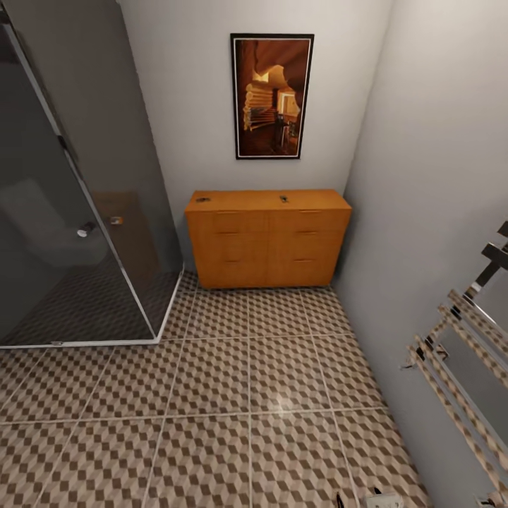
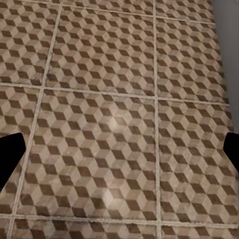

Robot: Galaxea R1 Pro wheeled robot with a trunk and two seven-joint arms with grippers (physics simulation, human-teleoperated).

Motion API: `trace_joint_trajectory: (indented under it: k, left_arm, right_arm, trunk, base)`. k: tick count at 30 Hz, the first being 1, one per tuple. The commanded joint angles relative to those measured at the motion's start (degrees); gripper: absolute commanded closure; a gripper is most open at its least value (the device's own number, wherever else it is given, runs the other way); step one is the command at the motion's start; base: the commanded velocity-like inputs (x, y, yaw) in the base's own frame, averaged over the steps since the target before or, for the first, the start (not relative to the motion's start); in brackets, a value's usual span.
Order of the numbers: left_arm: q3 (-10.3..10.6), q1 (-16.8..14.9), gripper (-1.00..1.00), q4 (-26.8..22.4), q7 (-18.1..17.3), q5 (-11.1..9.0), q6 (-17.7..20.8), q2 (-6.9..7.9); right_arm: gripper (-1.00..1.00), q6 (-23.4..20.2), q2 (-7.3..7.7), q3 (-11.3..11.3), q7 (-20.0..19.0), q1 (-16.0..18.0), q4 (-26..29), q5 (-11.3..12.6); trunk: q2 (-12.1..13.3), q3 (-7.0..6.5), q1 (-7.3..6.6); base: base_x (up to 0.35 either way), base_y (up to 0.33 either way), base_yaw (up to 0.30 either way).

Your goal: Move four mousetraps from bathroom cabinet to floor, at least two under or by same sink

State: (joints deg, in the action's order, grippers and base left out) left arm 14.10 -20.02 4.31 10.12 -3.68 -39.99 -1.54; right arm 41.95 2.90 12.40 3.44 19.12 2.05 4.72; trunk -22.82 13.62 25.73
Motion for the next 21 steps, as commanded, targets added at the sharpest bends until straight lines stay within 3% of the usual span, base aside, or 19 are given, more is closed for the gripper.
trace_joint_trajectory:
  k: [1,21]
  left_arm:
    - [0.49,-0.10,-1.00,0.25,0.18,-0.36,-0.35,-0.04]
    - [0.49,-0.10,-1.00,0.22,0.16,-0.36,-0.35,-0.04]
  right_arm:
    - [-1.00,0.15,0.00,0.52,0.15,0.04,-0.03,0.47]
    - [-1.00,0.31,0.00,0.59,0.07,0.04,-0.03,0.46]
  trunk:
    - [-0.10,0.10,0.06]
    - [-0.10,0.10,0.06]
  base:
    - [0.259,-0.026,0.002]
    - [0.257,-0.004,0.000]
